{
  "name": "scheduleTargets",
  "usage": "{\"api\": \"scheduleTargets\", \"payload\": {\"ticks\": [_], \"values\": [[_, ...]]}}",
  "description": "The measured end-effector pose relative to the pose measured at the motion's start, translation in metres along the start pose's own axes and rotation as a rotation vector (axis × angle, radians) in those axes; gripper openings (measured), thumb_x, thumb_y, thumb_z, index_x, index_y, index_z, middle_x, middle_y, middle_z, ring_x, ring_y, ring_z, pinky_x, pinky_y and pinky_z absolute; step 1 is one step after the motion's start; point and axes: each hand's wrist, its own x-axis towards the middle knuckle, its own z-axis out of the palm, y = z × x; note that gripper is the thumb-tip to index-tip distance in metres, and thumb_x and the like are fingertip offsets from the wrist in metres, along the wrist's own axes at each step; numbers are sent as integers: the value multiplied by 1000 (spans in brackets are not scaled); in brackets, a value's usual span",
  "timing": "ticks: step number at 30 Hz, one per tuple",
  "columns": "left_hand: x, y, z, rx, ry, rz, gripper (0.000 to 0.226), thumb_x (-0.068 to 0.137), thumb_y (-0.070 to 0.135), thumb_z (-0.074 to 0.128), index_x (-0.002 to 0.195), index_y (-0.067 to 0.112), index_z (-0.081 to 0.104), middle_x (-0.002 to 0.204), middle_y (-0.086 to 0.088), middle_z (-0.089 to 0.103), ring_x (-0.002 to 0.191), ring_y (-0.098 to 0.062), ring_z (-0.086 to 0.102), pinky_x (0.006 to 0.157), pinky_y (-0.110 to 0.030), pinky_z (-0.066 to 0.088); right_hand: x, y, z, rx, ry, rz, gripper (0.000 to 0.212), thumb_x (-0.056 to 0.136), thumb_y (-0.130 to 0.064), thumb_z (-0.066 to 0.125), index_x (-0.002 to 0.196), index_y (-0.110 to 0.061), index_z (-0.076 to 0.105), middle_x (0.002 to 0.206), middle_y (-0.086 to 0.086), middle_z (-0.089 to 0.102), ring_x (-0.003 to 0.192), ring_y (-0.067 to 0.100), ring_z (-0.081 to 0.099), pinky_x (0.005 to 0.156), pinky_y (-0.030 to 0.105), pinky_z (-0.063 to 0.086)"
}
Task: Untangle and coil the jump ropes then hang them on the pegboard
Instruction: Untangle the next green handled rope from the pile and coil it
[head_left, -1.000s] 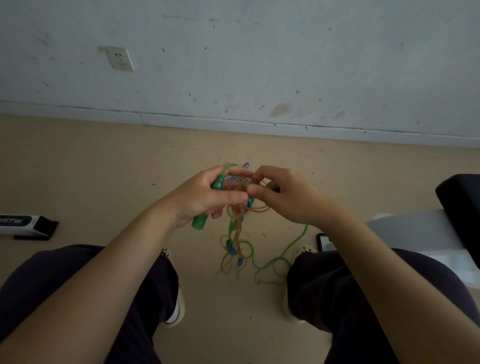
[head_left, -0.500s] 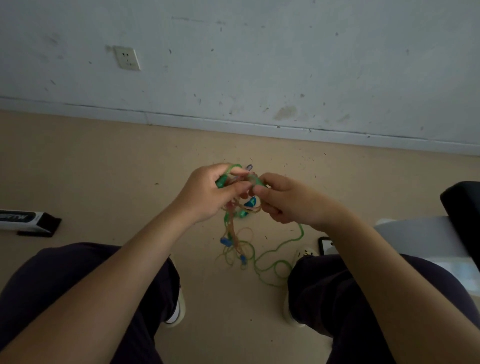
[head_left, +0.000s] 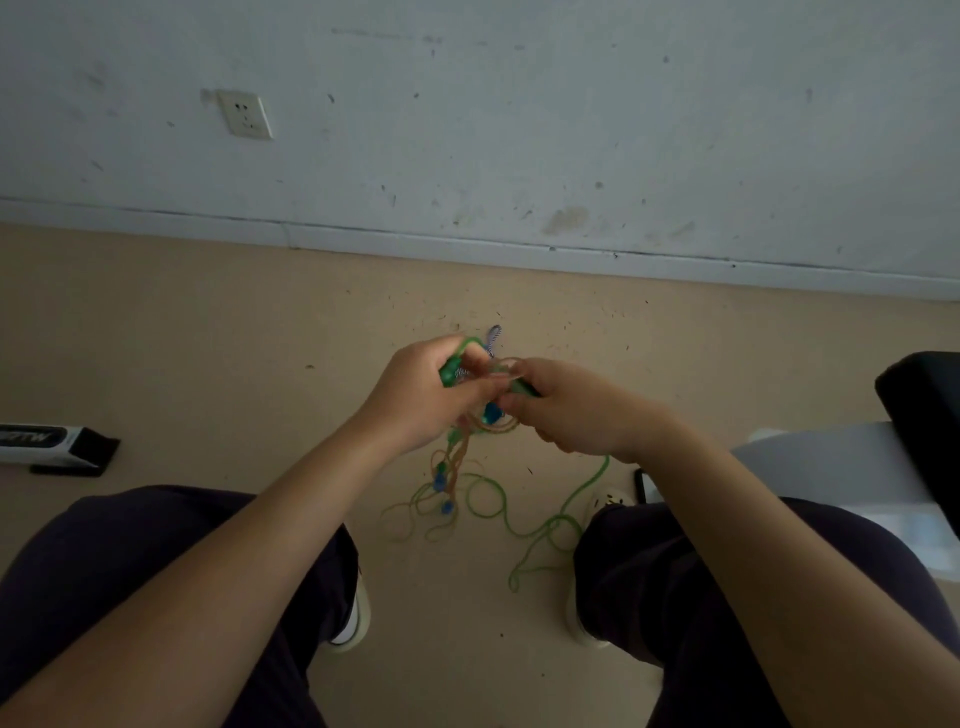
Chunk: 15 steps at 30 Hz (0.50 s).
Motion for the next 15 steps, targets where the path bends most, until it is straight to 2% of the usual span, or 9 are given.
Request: {"api": "scheduleTargets", "payload": {"ticks": [2, 5, 8, 10, 12, 15], "values": [[0, 0, 0, -15, -40, -20, 20, 79, 36, 81, 81, 23, 67, 76, 6, 71, 63, -8, 68, 58, -22, 54, -1, 2, 0, 6, -41, -40, 14, 101, -19, 48, 105, -13, 60, 69, -6, 50, 52, 2, 44, 48, 14, 36], [1, 3, -7, -102, -140, -58, 40, 64, 45, 84, 83, 13, 67, 76, 1, 70, 65, -11, 67, 59, -29, 57, -1, 6, -2, 16, -53, -22, 19, 100, -35, 50, 92, -22, 61, 68, -1, 49, 53, 9, 43, 47, 24, 38], [0, 6, -9, -155, -180, -47, 41, 64, 45, 82, 81, 11, 67, 60, 12, 65, 47, 3, 55, 45, -11, 42, -1, 6, -5, -16, -22, -34, 24, 97, -49, 50, 81, -34, 57, 64, -4, 50, 47, 4, 41, 45, 19, 38], [1, 5, -11, -128, -127, -49, 45, 66, 51, 80, 79, 9, 69, 59, 11, 63, 43, 3, 48, 43, -8, 35, -2, 6, -7, -4, -34, -33, 29, 97, -54, 46, 84, -33, 60, 64, -5, 50, 48, 3, 41, 47, 19, 39], [2, 3, -12, -87, -90, -42, 55, 66, 59, 78, 81, 7, 70, 64, 0, 62, 45, 0, 44, 44, -11, 33, -3, 7, -9, 40, -64, -19, 31, 100, -48, 43, 88, -26, 62, 68, -3, 49, 53, 5, 41, 51, 21, 40], [3, 2, -14, -88, -81, -53, 49, 71, 57, 77, 80, 9, 68, 59, 11, 59, 44, 3, 45, 43, -10, 35, -4, 9, -11, 92, -102, -25, 31, 101, -43, 45, 103, -19, 65, 68, -5, 45, 54, 4, 40, 51, 19, 38]]}}
